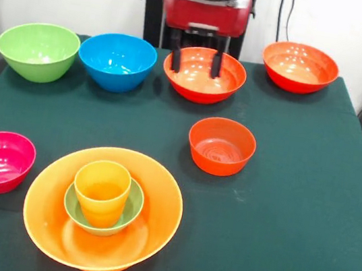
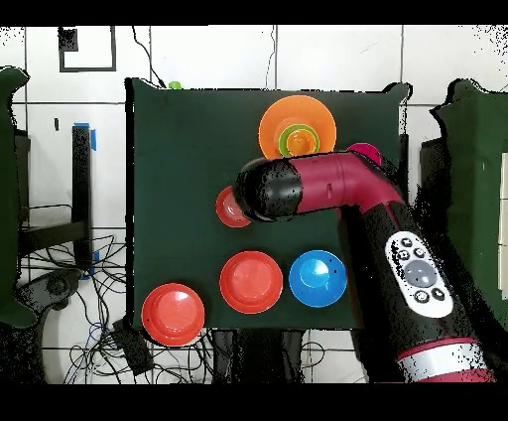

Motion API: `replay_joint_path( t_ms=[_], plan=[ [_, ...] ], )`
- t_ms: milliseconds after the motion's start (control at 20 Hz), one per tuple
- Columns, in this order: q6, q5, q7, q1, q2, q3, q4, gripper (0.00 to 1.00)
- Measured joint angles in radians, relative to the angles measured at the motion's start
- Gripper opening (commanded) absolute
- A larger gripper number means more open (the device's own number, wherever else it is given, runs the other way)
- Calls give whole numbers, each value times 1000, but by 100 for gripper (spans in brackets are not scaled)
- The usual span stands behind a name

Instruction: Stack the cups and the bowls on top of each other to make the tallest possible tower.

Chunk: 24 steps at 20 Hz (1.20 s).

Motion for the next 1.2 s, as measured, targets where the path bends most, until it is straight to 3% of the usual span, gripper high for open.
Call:
replay_joint_path(
  t_ms=[250,450,650,900,1200],
  plan=[
    [-79,-1,7,47,-24,-43,102,100],
    [-189,-11,36,129,-10,-128,175,100],
    [-275,-32,69,200,33,-202,179,100],
    [-396,-67,99,295,146,-319,151,100],
    [-448,-76,99,315,248,-391,106,100]
  ],
)
